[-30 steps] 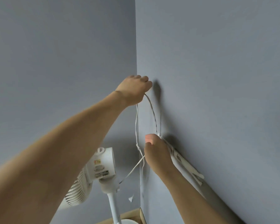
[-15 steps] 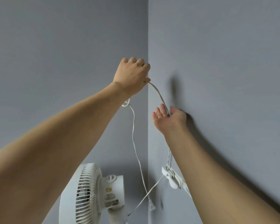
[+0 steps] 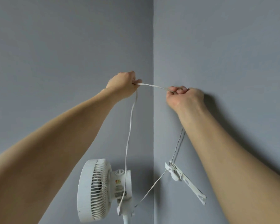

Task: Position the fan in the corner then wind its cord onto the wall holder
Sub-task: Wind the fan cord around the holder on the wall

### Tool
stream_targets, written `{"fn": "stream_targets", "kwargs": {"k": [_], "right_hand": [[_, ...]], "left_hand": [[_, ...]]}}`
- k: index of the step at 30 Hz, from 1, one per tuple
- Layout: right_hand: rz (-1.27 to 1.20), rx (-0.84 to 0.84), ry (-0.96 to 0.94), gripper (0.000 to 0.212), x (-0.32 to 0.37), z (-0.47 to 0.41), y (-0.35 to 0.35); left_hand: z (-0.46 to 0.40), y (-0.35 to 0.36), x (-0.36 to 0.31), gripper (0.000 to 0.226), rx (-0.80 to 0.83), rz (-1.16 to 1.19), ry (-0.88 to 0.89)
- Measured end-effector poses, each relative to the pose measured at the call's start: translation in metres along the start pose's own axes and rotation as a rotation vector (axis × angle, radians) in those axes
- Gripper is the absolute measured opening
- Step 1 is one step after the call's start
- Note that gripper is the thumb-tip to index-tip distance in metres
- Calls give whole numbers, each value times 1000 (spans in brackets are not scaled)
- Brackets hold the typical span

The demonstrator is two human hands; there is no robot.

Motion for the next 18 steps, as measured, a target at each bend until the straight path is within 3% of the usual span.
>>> {"fn": "stream_targets", "kwargs": {"k": [3,5,10,13,18], "right_hand": [[113,-1,-48,25,10,17,-14],[200,-40,-40,30,17,27,-35],[439,-108,-46,37,21,68,-80],[528,-144,-116,35,28,89,-99],[637,-203,-214,37,35,112,-130]], "left_hand": [[20,29,-15,18,542,395,-120],[48,53,-19,13,808,415,-144],[129,139,-23,15,1121,326,-148],[169,186,-28,21,1211,296,-161],[172,230,-51,27,931,402,-133]]}}
Point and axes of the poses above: each hand's wrist, its own z-axis away from the middle knuckle, its own y-axis out of the palm, x = y × z, the point moved 6 cm from there along -z, towards the middle knuckle, and after that the axes turned 6 degrees about z, right-handed, at the moved point
